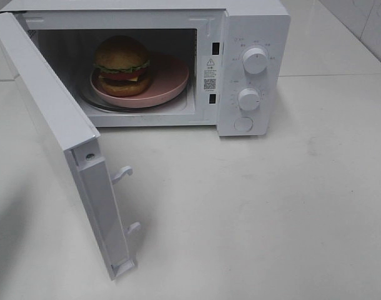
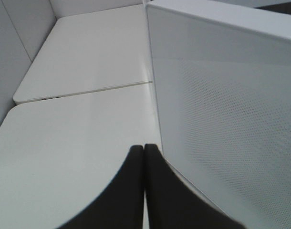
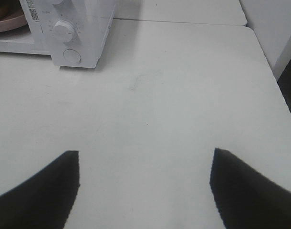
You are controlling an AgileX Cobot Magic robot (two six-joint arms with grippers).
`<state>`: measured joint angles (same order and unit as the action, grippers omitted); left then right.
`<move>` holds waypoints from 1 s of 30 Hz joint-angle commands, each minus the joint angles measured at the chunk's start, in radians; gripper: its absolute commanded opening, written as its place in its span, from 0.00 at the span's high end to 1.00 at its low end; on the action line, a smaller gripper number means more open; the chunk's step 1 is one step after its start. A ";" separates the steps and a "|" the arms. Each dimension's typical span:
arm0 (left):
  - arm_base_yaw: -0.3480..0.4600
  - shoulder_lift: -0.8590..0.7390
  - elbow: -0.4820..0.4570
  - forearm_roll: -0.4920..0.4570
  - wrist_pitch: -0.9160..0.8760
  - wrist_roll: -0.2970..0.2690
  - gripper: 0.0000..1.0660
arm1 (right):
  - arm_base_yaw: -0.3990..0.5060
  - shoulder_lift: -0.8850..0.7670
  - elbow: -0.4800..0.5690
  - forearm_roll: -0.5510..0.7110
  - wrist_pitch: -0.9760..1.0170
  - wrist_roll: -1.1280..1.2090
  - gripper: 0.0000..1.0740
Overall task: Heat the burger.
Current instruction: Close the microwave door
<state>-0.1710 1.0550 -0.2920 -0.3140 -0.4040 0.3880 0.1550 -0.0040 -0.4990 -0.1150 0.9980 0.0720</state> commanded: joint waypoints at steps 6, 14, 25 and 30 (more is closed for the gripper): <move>-0.033 0.159 0.000 0.255 -0.178 -0.262 1.00 | -0.003 -0.027 0.001 -0.001 0.000 0.004 0.31; -0.033 0.261 0.000 0.496 -0.334 -0.414 1.00 | -0.003 -0.027 0.001 -0.001 0.000 0.004 0.31; -0.157 0.393 -0.003 0.418 -0.497 -0.382 1.00 | -0.003 -0.027 0.001 -0.001 0.000 0.004 0.31; -0.249 0.454 -0.005 0.274 -0.580 -0.344 1.00 | -0.003 -0.027 0.001 -0.001 0.000 0.004 0.31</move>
<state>-0.4080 1.5110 -0.2940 -0.0100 -0.9490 0.0360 0.1550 -0.0040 -0.4990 -0.1150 0.9980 0.0720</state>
